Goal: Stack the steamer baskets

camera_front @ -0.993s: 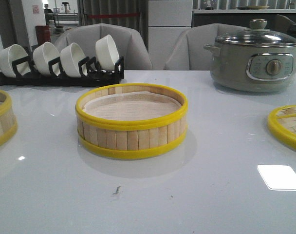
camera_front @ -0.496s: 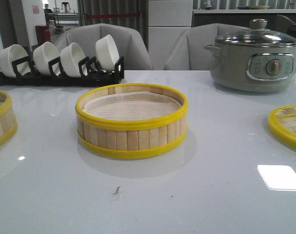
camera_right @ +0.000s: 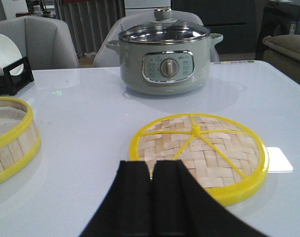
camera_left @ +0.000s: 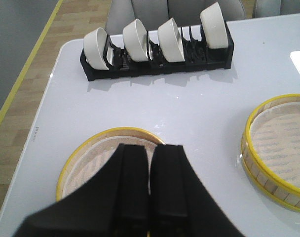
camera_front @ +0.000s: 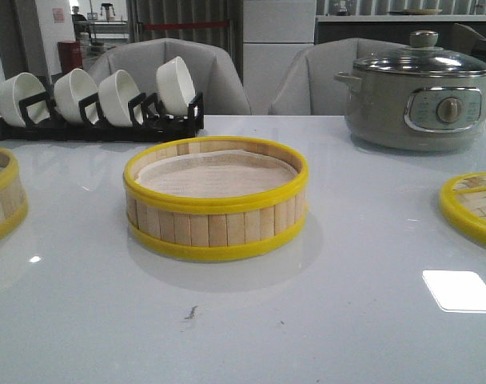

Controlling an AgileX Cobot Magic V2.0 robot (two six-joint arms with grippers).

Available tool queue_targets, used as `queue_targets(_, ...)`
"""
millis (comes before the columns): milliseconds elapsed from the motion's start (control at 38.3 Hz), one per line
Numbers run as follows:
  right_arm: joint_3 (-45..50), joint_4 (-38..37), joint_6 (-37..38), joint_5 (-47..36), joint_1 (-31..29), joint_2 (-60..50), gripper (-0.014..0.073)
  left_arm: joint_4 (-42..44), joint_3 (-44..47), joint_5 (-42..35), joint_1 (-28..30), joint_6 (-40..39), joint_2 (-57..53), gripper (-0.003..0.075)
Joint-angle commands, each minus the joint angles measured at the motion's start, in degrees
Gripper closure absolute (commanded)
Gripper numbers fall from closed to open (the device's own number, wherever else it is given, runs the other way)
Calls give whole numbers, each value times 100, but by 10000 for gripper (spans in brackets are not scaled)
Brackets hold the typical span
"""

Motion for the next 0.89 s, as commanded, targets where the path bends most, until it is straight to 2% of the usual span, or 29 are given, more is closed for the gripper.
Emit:
queue_targets(0, -79, -68, -22, -465, -36, -114, 543, 6, -160, -389, -24, 14, 96, 632)
queue_targets(157, -79, -68, -22, -465, -36, -114, 543, -50, -160, -428, -24, 14, 235, 632)
queue_targets(287, -79, -68, -22, -465, -36, -114, 543, -349, -160, -791, -24, 14, 235, 632)
queue_targets(470, -79, -68, -22, -465, -36, -114, 543, -280, -160, -1141, -24, 14, 235, 632)
queue_targets(862, -79, -68, -22, -465, -36, -114, 543, -125, -160, -986, -24, 14, 235, 632)
